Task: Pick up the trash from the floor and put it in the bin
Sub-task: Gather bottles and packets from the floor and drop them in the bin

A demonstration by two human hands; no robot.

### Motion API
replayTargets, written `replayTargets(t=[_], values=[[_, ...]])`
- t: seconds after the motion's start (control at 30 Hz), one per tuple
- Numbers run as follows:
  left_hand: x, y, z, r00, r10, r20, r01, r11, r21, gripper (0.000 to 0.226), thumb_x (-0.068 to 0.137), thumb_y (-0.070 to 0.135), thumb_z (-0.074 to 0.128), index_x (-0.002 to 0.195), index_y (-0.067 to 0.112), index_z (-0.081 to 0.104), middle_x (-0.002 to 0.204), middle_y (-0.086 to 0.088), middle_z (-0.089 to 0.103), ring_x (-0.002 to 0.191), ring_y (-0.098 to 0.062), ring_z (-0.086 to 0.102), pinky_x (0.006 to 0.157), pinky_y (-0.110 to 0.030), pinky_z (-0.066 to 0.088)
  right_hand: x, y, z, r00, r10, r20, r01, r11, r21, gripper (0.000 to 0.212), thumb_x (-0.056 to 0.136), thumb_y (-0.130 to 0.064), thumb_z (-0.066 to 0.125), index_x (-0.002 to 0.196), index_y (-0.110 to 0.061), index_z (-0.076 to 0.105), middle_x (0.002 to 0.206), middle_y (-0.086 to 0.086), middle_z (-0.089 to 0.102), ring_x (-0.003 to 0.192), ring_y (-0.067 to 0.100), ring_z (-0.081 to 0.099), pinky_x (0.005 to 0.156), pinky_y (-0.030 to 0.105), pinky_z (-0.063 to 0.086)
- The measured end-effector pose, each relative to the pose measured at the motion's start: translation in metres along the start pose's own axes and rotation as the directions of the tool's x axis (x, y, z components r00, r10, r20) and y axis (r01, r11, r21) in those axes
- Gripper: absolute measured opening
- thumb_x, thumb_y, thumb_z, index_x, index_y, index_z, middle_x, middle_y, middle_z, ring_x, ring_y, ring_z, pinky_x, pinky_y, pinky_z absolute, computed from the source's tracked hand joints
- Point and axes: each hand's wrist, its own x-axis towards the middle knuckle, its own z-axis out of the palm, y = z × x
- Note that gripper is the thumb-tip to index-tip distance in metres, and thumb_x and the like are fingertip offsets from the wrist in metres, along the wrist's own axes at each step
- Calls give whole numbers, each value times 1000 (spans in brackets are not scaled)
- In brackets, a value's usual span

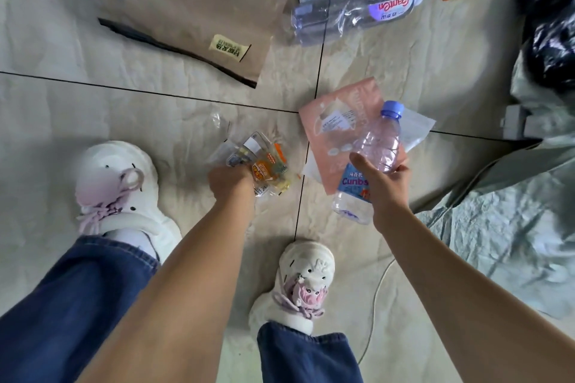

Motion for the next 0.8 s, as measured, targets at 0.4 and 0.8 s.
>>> replayTargets(t=[0.4, 0.8], values=[[7, 29, -7, 993, 118, 25, -121, 981, 149, 26, 74, 26, 75, 88, 6, 66, 69, -5, 63, 62, -24, 63, 73, -33, 57, 5, -28, 12, 998, -33, 56, 31, 999, 29, 79, 65, -18, 87, 131, -11, 43, 126, 18, 60, 106, 33, 67, 91, 52, 55], [-53, 19, 33, 983, 140, -121, -106, 961, 256, 57, 83, 36, 66, 129, 12, 42, 124, -16, 54, 113, -32, 55, 95, -44, 48, 6, -36, 11, 997, -4, 77, -1, 998, 65, 70, 70, -13, 83, 126, -12, 41, 124, 18, 61, 105, 32, 68, 86, 45, 58]])
